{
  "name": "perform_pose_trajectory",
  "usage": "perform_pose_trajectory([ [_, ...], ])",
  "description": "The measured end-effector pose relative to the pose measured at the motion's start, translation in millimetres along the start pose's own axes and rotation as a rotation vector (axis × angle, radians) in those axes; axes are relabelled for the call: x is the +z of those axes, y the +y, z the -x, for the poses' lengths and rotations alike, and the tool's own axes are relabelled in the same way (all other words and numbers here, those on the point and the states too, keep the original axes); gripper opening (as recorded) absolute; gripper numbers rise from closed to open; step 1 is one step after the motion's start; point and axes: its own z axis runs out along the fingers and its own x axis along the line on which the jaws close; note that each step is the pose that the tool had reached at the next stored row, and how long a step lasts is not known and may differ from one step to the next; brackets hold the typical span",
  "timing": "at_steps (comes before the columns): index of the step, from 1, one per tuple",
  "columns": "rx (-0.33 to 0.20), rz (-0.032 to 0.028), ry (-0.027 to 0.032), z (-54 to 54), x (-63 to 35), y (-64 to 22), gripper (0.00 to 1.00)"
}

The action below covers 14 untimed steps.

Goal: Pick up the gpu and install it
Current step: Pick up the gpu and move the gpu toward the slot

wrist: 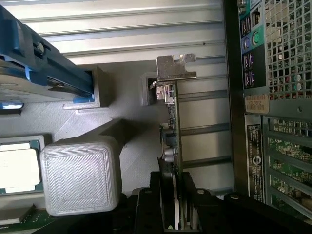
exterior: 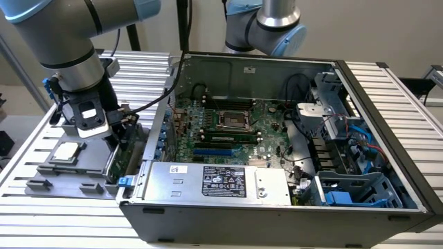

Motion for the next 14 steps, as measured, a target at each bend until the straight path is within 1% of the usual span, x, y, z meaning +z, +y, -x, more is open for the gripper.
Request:
perform_pose_trajectory([
  [4, 0.0, 0.0001, 0.0002, 0.0, 0.0, 0.0, 0.27],
  [6, 0.0, 0.0, 0.0017, 0.0, 0.1, 0.0, 0.27],
  [8, -0.001, -0.0002, 0.0051, 0.0, -0.3, 0.0, 0.27],
  [12, -0.01, -0.0005, 0.0151, 0.3, -3.2, 0.0, 0.27],
  [14, -0.019, -0.0001, 0.0191, 0.5, -4.6, 0.1, 0.27],
])
